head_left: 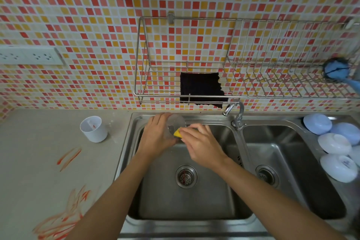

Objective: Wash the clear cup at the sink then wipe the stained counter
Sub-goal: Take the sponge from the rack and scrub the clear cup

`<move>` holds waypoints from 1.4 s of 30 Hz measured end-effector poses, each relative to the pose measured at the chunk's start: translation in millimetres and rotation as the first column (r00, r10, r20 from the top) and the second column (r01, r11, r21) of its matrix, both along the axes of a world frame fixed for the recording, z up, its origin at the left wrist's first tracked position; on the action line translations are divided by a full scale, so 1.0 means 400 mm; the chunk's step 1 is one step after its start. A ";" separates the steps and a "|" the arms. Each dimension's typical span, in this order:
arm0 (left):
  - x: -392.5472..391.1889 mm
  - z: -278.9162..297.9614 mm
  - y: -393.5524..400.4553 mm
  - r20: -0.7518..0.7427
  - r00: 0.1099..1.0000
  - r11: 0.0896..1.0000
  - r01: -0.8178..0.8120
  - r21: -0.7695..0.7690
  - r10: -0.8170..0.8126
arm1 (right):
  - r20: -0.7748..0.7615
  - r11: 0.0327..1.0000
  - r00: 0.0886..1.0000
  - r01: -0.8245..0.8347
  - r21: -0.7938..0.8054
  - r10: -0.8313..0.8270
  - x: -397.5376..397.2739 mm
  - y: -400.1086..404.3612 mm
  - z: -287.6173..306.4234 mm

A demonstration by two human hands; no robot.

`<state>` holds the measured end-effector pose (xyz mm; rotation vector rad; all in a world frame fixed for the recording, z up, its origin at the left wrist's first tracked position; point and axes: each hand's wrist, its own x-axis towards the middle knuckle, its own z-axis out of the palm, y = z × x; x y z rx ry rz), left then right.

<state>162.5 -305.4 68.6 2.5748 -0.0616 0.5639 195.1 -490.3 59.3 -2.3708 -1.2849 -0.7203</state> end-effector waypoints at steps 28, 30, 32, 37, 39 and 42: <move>0.007 0.062 0.024 -0.182 0.942 0.948 0.303 0.094 -0.283 | 0.021 0.988 0.999 -0.033 -0.149 0.036 -0.010 -0.034 -0.003; 0.009 0.056 0.016 -0.184 0.941 0.948 0.305 0.094 -0.284 | 0.081 0.990 0.996 -0.008 -0.141 0.020 -0.004 -0.030 -0.007; 0.014 0.052 0.013 -0.184 0.942 0.953 0.295 0.063 -0.279 | 0.117 0.994 0.993 0.012 -0.107 0.001 0.000 -0.024 -0.011; -0.005 0.041 0.008 -0.179 0.966 0.982 0.174 -0.078 -0.186 | 0.120 0.998 0.991 0.066 -0.002 -0.065 0.008 -0.007 -0.006; -0.014 0.027 -0.003 -0.150 0.979 0.989 0.124 -0.084 -0.136 | 0.111 0.997 0.991 0.079 0.028 -0.081 0.008 0.000 -0.005; -0.021 0.001 -0.023 -0.084 0.996 0.998 -0.001 -0.064 -0.005 | 0.103 0.993 0.990 0.091 0.070 -0.098 0.003 0.014 0.003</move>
